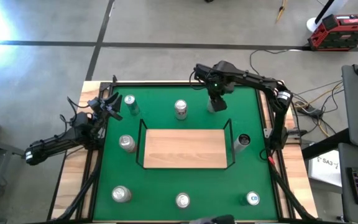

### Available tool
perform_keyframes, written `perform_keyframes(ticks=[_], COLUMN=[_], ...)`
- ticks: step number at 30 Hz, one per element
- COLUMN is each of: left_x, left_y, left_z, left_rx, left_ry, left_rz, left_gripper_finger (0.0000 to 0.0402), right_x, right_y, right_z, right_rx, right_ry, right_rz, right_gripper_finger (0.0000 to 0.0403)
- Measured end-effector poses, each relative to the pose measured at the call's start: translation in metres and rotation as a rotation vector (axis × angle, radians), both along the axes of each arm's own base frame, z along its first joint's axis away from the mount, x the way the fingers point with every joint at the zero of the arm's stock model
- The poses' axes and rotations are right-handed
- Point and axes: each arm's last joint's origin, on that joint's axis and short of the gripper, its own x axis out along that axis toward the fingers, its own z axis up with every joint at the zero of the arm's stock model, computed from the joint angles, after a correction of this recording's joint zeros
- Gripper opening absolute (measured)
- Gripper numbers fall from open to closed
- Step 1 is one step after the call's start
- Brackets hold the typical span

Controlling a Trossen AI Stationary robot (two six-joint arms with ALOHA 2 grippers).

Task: Place canned beverage on shelf
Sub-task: Put the top white-yellow soda can on the shelf

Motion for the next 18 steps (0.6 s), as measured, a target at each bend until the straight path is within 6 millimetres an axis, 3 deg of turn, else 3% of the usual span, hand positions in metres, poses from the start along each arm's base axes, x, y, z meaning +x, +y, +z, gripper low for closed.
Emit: perform_keyframes(ticks=[7, 18], left_x=[0.0000, 0.0000], left_y=[0.0000, 0.0000], left_z=[-0.0001, 0.0000], left_rx=[0.000, 0.000], left_ry=[0.000, 0.000], left_rz=[0.000, 0.000], left_gripper_finger=[0.0137, 0.0137], right_x=[0.0005, -0.0011], right_y=[0.0007, -0.0003], right_z=[0.0000, -0.0012], right_rx=[0.008, -0.037], right_ry=[-0.010, 0.026], right_rz=[-0.157, -0.113], right_gripper_finger=[0.0246, 0.0247])
